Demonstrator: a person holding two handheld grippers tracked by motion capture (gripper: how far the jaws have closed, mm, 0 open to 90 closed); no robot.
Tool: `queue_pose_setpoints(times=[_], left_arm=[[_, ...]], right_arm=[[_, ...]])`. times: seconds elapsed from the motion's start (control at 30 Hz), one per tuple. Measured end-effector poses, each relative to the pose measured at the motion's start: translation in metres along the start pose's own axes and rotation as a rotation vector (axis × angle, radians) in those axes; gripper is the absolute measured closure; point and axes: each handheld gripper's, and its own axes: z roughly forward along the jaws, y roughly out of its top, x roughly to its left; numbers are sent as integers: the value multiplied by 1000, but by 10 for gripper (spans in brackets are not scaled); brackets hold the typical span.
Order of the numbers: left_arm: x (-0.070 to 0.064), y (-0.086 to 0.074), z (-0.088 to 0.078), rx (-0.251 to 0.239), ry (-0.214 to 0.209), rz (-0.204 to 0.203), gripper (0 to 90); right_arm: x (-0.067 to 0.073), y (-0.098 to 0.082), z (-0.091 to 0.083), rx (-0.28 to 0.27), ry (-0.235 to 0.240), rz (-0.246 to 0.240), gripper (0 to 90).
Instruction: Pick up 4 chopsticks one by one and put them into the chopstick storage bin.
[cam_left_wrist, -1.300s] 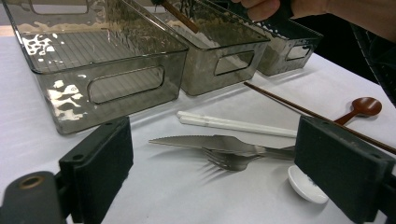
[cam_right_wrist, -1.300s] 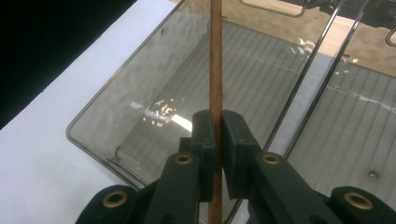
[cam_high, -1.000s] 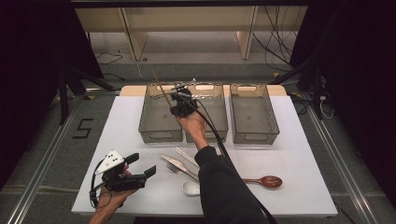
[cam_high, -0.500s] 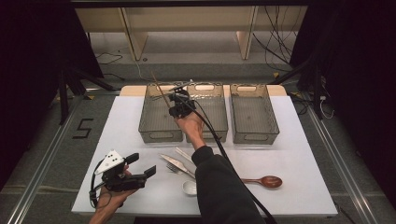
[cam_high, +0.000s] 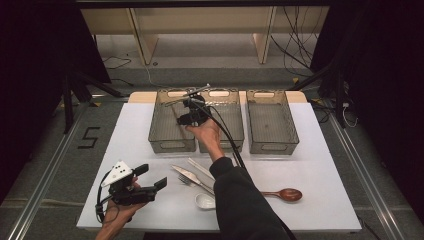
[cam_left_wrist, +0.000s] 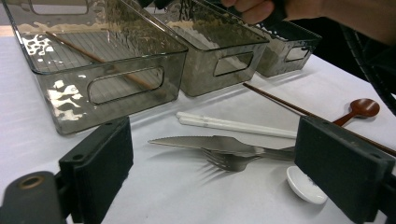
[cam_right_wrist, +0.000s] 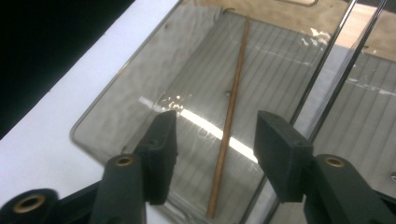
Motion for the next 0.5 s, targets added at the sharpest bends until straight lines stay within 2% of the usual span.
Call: queue_pose_setpoints(times=[0.23, 0.37, 0.5], left_arm=[[0, 0, 0, 1, 2, 0, 111], [0, 0, 1, 4, 2, -2, 111], [0, 0, 1, 5, 2, -1, 111]], right_arm=[[-5, -13, -31, 6, 23, -49, 379], [-10, -26, -55, 6, 26, -86, 361], [-17, -44, -79, 16, 25, -102, 353]])
